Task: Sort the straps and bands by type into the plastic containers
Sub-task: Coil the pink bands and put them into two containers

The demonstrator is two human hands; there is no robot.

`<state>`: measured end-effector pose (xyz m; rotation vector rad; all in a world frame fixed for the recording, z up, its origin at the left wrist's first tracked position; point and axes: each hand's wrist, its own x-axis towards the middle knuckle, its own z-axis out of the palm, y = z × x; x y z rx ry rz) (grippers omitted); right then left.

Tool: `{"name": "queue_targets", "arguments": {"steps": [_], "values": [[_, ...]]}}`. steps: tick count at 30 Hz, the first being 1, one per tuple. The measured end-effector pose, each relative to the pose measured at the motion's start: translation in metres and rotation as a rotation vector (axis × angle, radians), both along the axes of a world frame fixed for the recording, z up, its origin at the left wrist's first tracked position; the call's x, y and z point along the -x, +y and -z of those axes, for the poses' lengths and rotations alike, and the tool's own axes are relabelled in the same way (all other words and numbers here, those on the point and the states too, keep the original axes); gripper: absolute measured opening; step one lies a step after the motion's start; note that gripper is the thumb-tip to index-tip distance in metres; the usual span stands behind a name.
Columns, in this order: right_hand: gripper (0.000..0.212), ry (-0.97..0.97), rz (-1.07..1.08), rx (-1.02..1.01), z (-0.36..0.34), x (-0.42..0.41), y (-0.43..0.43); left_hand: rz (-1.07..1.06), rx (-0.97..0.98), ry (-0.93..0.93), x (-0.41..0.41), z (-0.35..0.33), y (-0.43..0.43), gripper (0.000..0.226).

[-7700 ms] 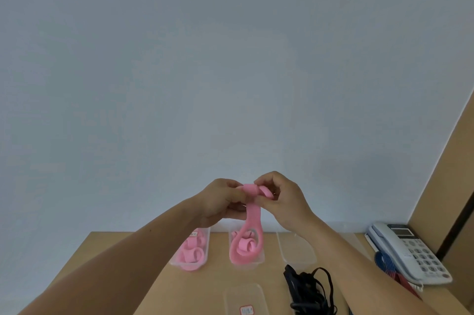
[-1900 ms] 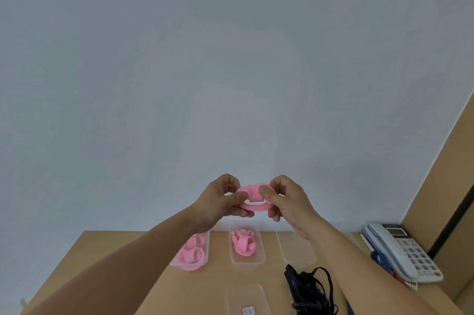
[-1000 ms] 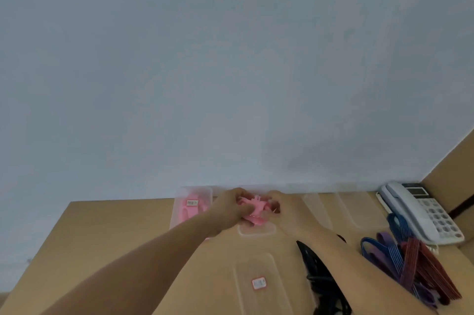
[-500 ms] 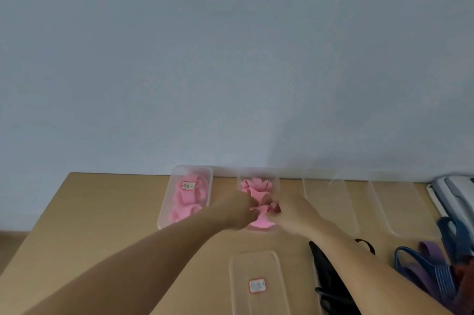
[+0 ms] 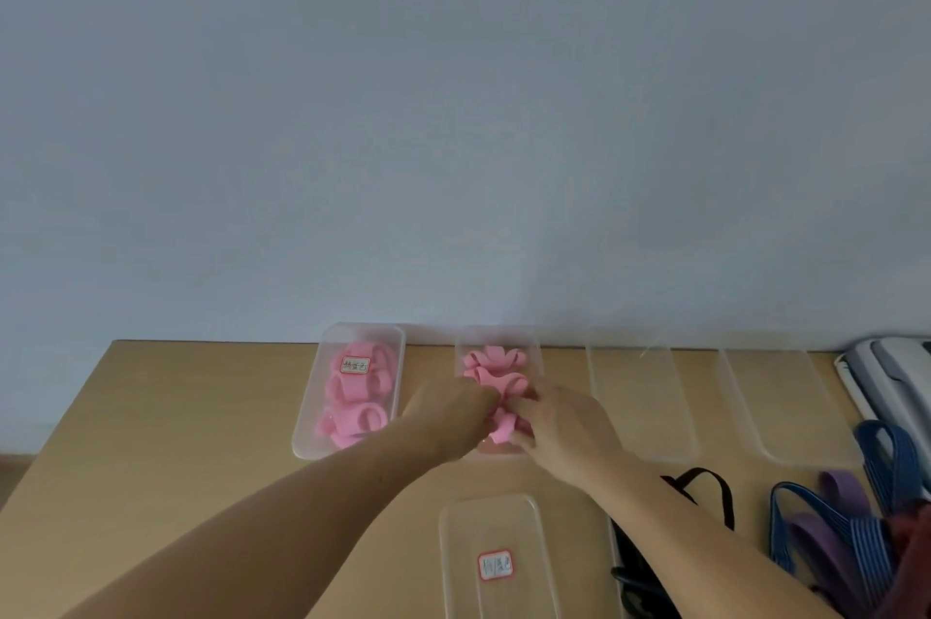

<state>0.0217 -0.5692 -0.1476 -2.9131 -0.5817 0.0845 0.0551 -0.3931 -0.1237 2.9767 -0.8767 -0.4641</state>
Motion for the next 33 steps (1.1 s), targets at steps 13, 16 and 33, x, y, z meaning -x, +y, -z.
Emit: {"name": "queue_targets", "arguments": {"steps": [13,16,33], "values": [[0.027,0.052,0.059,0.03,-0.014,-0.009,0.0,-0.099,0.194,0.325,-0.011,0.004,0.01,0.027],[0.024,0.218,0.1,0.004,-0.024,-0.02,-0.005,-0.104,0.237,0.391,-0.016,0.0,0.012,0.027],[0.021,-0.056,-0.02,0.005,-0.002,-0.004,0.001,0.266,0.126,-0.39,0.003,0.018,0.011,0.032]]}}
